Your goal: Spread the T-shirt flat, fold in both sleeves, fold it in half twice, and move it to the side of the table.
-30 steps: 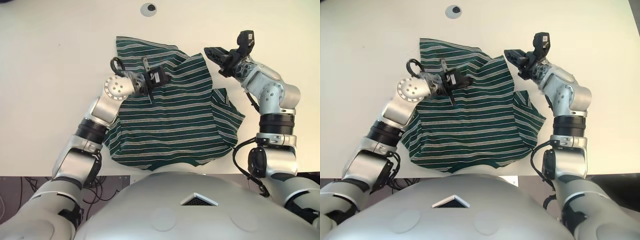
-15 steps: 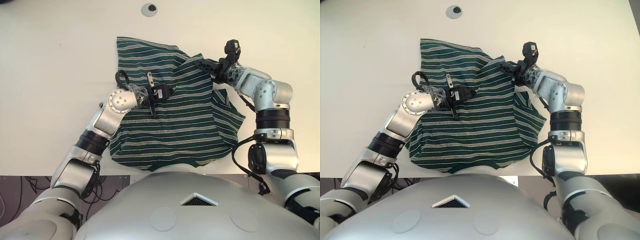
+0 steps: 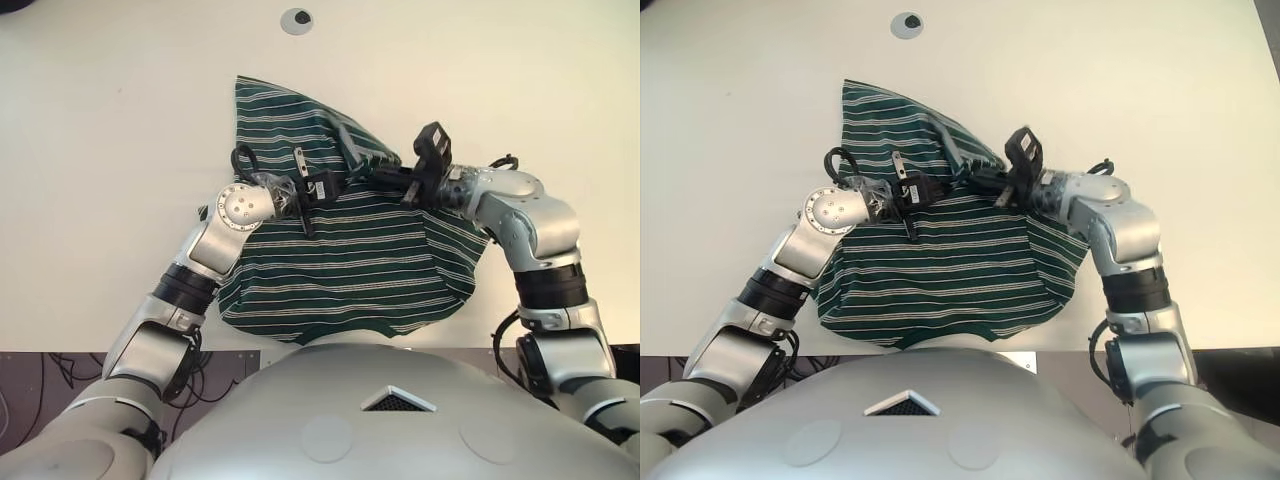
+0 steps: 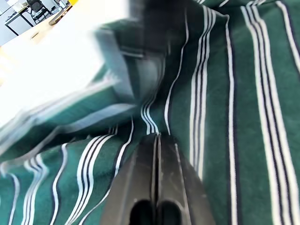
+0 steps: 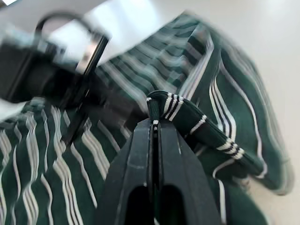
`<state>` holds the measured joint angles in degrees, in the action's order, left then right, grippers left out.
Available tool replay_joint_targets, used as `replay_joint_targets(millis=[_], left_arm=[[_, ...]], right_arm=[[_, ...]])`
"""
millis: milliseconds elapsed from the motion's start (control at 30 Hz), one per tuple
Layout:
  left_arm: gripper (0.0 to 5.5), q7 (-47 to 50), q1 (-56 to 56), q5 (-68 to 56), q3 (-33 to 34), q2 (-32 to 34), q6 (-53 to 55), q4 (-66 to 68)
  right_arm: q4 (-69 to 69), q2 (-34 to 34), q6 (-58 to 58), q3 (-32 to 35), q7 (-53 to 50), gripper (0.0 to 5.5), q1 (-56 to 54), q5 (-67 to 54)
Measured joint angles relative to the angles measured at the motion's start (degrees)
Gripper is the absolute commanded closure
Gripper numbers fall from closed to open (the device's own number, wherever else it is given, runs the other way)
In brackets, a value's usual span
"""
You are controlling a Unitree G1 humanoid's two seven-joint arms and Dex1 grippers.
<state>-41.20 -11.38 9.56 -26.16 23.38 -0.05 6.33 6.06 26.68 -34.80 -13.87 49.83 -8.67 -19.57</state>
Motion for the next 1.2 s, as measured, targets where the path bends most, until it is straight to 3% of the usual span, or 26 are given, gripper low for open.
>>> replay_joint_targets(millis=[167, 233, 467, 633, 800, 1000, 1200], left_arm=[[5.50, 0.04, 0.75, -0.03, 0.58, 0.14, 0.71, -0.37], [5.50, 0.05, 1.01, -0.03, 0.68, 0.27, 0.86, -0.44], [5.50, 0.06, 1.05, -0.01, 0.68, 0.32, 0.70, -0.46], [5.50, 0.06, 1.12, 0.05, 0.62, 0.36, 0.71, -0.46], [5.50, 0.11, 1.27, 0.08, 0.64, 0.54, 0.73, -0.68], [5.50, 0.25, 1.59, 0.04, 0.73, 0.57, 0.48, -0.88], [5.50, 0.52, 1.88, 0.05, 0.89, 0.61, 0.27, -0.98]], right_arm=[[3.34, 5.86, 8.41, -7.05, 0.71, 5.46, 4.47, 9.39], [2.98, 5.74, 9.61, -7.31, 0.29, 5.15, 4.47, 10.36], [5.16, 5.24, -0.40, 3.48, 1.19, 3.82, 5.18, -2.75], [9.39, 5.47, -6.57, 14.24, 4.05, 3.78, 5.71, -17.27], [4.35, 5.09, -10.40, 20.38, -0.24, 3.78, 2.96, -21.58], [-5.20, 0.40, -9.67, 14.92, -9.17, 3.78, -1.60, -13.51], [-9.15, -1.86, -8.40, 11.21, -10.76, 3.78, -2.82, -9.61]])
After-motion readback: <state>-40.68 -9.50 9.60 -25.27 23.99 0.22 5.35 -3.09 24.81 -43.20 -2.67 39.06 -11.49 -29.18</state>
